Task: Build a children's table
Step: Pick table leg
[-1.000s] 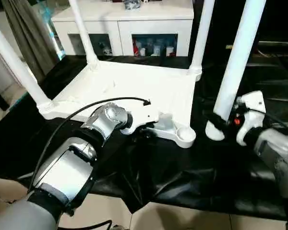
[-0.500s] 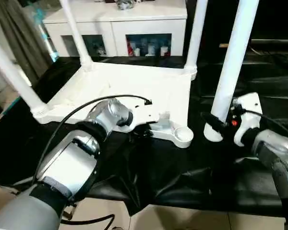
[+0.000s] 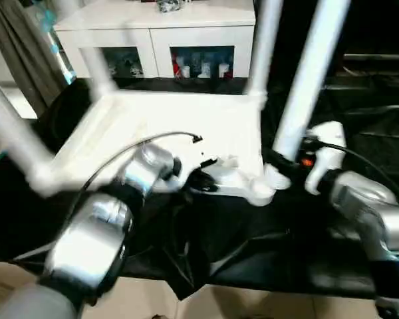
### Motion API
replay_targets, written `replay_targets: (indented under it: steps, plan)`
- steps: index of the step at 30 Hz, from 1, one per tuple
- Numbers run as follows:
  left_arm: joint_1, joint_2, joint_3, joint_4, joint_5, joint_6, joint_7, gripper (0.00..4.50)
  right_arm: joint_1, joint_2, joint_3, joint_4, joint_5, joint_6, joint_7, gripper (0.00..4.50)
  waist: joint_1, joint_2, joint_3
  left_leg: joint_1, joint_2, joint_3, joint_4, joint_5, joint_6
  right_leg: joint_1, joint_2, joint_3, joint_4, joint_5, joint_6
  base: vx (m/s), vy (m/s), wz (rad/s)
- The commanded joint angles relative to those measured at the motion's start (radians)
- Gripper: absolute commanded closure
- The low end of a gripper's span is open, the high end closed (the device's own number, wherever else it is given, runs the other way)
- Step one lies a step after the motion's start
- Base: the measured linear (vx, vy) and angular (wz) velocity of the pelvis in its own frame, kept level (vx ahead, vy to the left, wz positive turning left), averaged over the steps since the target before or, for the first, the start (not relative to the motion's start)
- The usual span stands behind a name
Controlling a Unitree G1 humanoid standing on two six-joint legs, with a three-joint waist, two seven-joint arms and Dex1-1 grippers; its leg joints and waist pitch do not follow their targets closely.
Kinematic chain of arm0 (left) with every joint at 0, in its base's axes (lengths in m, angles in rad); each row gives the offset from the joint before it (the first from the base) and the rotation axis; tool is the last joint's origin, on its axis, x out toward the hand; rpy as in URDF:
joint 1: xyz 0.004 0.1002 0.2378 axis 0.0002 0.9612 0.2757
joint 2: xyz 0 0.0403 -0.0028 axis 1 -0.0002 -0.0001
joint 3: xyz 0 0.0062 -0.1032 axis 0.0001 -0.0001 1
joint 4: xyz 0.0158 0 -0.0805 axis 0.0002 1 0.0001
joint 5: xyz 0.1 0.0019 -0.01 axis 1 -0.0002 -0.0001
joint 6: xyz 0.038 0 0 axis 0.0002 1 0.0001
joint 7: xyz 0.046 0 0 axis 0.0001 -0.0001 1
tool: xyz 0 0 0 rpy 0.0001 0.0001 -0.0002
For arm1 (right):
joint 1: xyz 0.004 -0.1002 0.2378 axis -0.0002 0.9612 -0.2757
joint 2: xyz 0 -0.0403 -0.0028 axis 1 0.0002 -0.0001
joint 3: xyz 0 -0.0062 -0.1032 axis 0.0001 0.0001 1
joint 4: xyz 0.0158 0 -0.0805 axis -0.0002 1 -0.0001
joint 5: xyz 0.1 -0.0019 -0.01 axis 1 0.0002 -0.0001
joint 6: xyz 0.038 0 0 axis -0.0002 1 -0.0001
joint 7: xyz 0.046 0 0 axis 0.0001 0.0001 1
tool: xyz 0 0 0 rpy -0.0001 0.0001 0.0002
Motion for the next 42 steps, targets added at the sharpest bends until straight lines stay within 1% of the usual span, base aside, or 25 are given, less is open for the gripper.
replay_targets:
  steps: [1,2,3,4,5,6,7,8,9,10,11,12,14,15,16,18,22,25,33,34,35,37,38,41,42]
  plan:
    - [0.086,0.034,0.007,-0.133,0.014,0.132,0.038,4.3,-0.021,0.006,0.004,0.006,0.008,-0.013,0.012,2.6,0.017,-0.036,-0.077,0.019,0.052,-0.024,-0.066,-0.129,0.107,0.059,-0.089,0.038,-0.07,-0.284,-0.216,0.0,0.0,0.0]
    - [0.123,0.039,0.003,-0.212,0.026,0.169,0.049,4.34,-0.025,0.008,0.008,0.015,0.004,-0.019,0.016,2.6,0.017,-0.037,-0.077,0.02,0.055,-0.024,-0.068,-0.133,0.102,0.058,-0.09,0.039,-0.069,-0.285,-0.217,0.0,0.0,0.0]
    - [0.143,0.043,-0.001,-0.251,0.035,0.177,0.055,4.39,-0.027,0.01,0.01,0.02,0.003,-0.022,0.018,2.6,0.016,-0.034,-0.072,0.02,0.054,-0.024,-0.07,-0.153,0.093,0.054,-0.088,0.038,-0.076,-0.32,-0.205,0.0,0.0,0.0]
    - [0.163,0.047,-0.006,-0.284,0.044,0.179,0.062,4.44,-0.03,0.013,0.011,0.028,0.001,-0.026,0.02,2.6,0.017,-0.036,-0.072,0.024,0.053,-0.024,-0.07,-0.174,0.079,0.052,-0.089,0.04,-0.079,-0.351,-0.194,0.0,0.0,0.0]
    - [0.165,0.047,-0.007,-0.287,0.044,0.177,0.062,4.47,-0.03,0.013,0.011,0.029,0.001,-0.026,0.02,2.6,0.016,-0.037,-0.069,0.022,0.049,-0.022,-0.07,-0.18,0.076,0.05,-0.086,0.039,-0.084,-0.371,-0.184,0.0,0.0,0.0]
    - [0.191,0.056,-0.019,-0.321,0.041,0.13,0.054,4.49,-0.036,0.014,0.014,0.044,-0.001,-0.035,0.024,2.6,0.019,-0.036,-0.07,0.025,0.049,-0.025,-0.072,-0.194,0.063,0.048,-0.087,0.04,-0.086,-0.399,-0.171,0.0,0.0,0.0]
    - [0.205,0.061,-0.024,-0.347,0.037,0.122,0.05,4.5,-0.038,0.014,0.016,0.05,-0.002,-0.038,0.025,2.6,0.017,-0.037,-0.067,0.022,0.049,-0.026,-0.076,-0.209,0.053,0.049,-0.086,0.039,-0.087,-0.415,-0.16,0.0,0.0,0.0]
    - [0.215,0.071,-0.027,-0.36,0.04,0.087,0.051,4.5,-0.039,0.014,0.017,0.051,-0.002,-0.038,0.024,2.6,0.018,-0.041,-0.066,0.025,0.049,-0.025,-0.077,-0.219,0.049,0.046,-0.085,0.039,-0.09,-0.427,-0.155,0.0,0.0,0.0]
    - [0.215,0.071,-0.027,-0.36,0.04,0.087,0.051,4.5,-0.039,0.014,0.017,0.051,-0.002,-0.038,0.024,2.6,0.018,-0.04,-0.066,0.027,0.048,-0.025,-0.077,-0.229,0.043,0.044,-0.085,0.041,-0.09,-0.437,-0.148,0.0,0.0,0.0]
    - [0.219,0.081,-0.03,-0.36,0.04,0.051,0.046,4.5,-0.041,0.014,0.018,0.051,-0.002,-0.038,0.024,2.6,0.022,-0.038,-0.066,0.029,0.048,-0.025,-0.077,-0.233,0.038,0.042,-0.085,0.042,-0.092,-0.442,-0.142,0.0,0.0,0.0]
    - [0.235,0.094,-0.024,-0.399,0.029,0.042,0.045,4.5,-0.043,0.013,0.017,0.053,-0.004,-0.037,0.028,2.6,0.025,-0.039,-0.066,0.029,0.05,-0.025,-0.079,-0.234,0.034,0.042,-0.085,0.043,-0.09,-0.433,-0.142,0.0,0.0,0.0]
    - [0.237,0.095,-0.023,-0.406,0.024,0.043,0.04,4.22,-0.043,0.013,0.017,0.053,-0.005,-0.037,0.028,2.6,0.026,-0.039,-0.067,0.028,0.051,-0.027,-0.08,-0.231,0.032,0.043,-0.086,0.044,-0.087,-0.423,-0.144,0.0,0.0,0.0]
    - [0.239,0.088,0.007,-0.423,-0.015,0.053,0.028,3.95,-0.043,0.011,0.018,0.054,-0.008,-0.038,0.034,2.6,0.029,-0.037,-0.066,0.028,0.05,-0.024,-0.079,-0.226,0.03,0.041,-0.085,0.045,-0.086,-0.409,-0.149,0.0,0.0,0.0]
    - [0.235,0.084,0.02,-0.416,-0.027,0.059,0.026,3.85,-0.042,0.01,0.018,0.053,-0.009,-0.039,0.035,2.6,0.032,-0.037,-0.067,0.031,0.05,-0.023,-0.078,-0.224,0.029,0.039,-0.085,0.046,-0.087,-0.401,-0.153,0.0,0.0,0.0]
    - [0.228,0.079,0.03,-0.407,-0.037,0.06,0.027,3.85,-0.04,0.008,0.018,0.054,-0.009,-0.041,0.037,2.6,0.033,-0.038,-0.067,0.026,0.049,-0.024,-0.08,-0.217,0.029,0.044,-0.086,0.046,-0.084,-0.387,-0.158,0.0,0.0,0.0]
    - [0.219,0.074,0.039,-0.39,-0.048,0.05,0.03,3.65,-0.036,0.006,0.019,0.055,-0.009,-0.045,0.038,2.6,0.036,-0.039,-0.068,0.027,0.05,-0.024,-0.079,-0.21,0.032,0.043,-0.087,0.046,-0.082,-0.368,-0.163,0.0,0.0,0.0]
    - [0.193,0.045,0.066,-0.327,-0.083,0.033,0.048,3.62,-0.031,0.006,0.021,0.056,-0.01,-0.048,0.038,2.6,0.043,-0.04,-0.07,0.027,0.047,-0.02,-0.077,-0.196,0.038,0.044,-0.085,0.047,-0.081,-0.344,-0.169,0.0,0.0,0.0]
    - [0.18,0.042,0.049,-0.285,-0.072,0.008,0.045,3.62,-0.031,0.009,0.023,0.055,-0.009,-0.045,0.036,2.6,0.047,-0.04,-0.07,0.026,0.048,-0.021,-0.077,-0.186,0.042,0.045,-0.086,0.047,-0.079,-0.335,-0.167,0.0,0.0,0.0]
    - [0.179,0.019,0.04,-0.262,-0.103,0.035,0.004,3.62,-0.036,0.017,0.038,0.076,-0.025,-0.058,0.037,2.6,0.049,-0.041,-0.068,0.027,0.049,-0.021,-0.079,-0.194,0.036,0.046,-0.088,0.048,-0.082,-0.355,-0.17,0.0,0.0,0.0]
    - [0.179,0.013,0.043,-0.26,-0.113,0.046,-0.001,3.45,-0.038,0.016,0.038,0.079,-0.025,-0.058,0.038,2.6,0.049,-0.043,-0.068,0.027,0.049,-0.02,-0.079,-0.195,0.037,0.045,-0.088,0.048,-0.082,-0.357,-0.17,0.0,0.0,0.0]
    - [0.177,0.01,0.045,-0.257,-0.118,0.049,0.0,3.28,-0.039,0.015,0.038,0.08,-0.025,-0.057,0.039,2.6,0.049,-0.042,-0.068,0.027,0.05,-0.02,-0.079,-0.195,0.037,0.045,-0.087,0.048,-0.082,-0.359,-0.169,0.0,0.0,0.0]
    - [0.171,0.006,0.046,-0.245,-0.112,0.036,0.015,3.17,-0.041,0.014,0.038,0.082,-0.026,-0.057,0.041,2.6,0.048,-0.046,-0.068,0.026,0.049,-0.02,-0.079,-0.196,0.039,0.046,-0.088,0.048,-0.084,-0.364,-0.164,0.0,0.0,0.0]
    - [0.166,0.004,0.045,-0.228,-0.1,0.018,0.033,3.06,-0.042,0.012,0.042,0.084,-0.031,-0.059,0.042,2.6,0.049,-0.044,-0.068,0.026,0.049,-0.021,-0.079,-0.195,0.039,0.046,-0.087,0.048,-0.084,-0.369,-0.161,0.0,0.0,0.0]
    - [0.158,0.002,0.037,-0.187,-0.078,-0.014,0.054,3.0,-0.046,0.01,0.054,0.092,-0.04,-0.066,0.046,2.6,0.048,-0.045,-0.068,0.026,0.048,-0.021,-0.079,-0.193,0.04,0.045,-0.086,0.047,-0.085,-0.371,-0.153,0.0,0.0,0.0]
    - [0.156,0.003,0.033,-0.178,-0.077,-0.018,0.052,3.0,-0.048,0.012,0.058,0.096,-0.042,-0.069,0.046,2.6,0.047,-0.051,-0.068,0.026,0.047,-0.019,-0.079,-0.193,0.041,0.045,-0.086,0.047,-0.086,-0.375,-0.149,0.0,0.0,0.0]
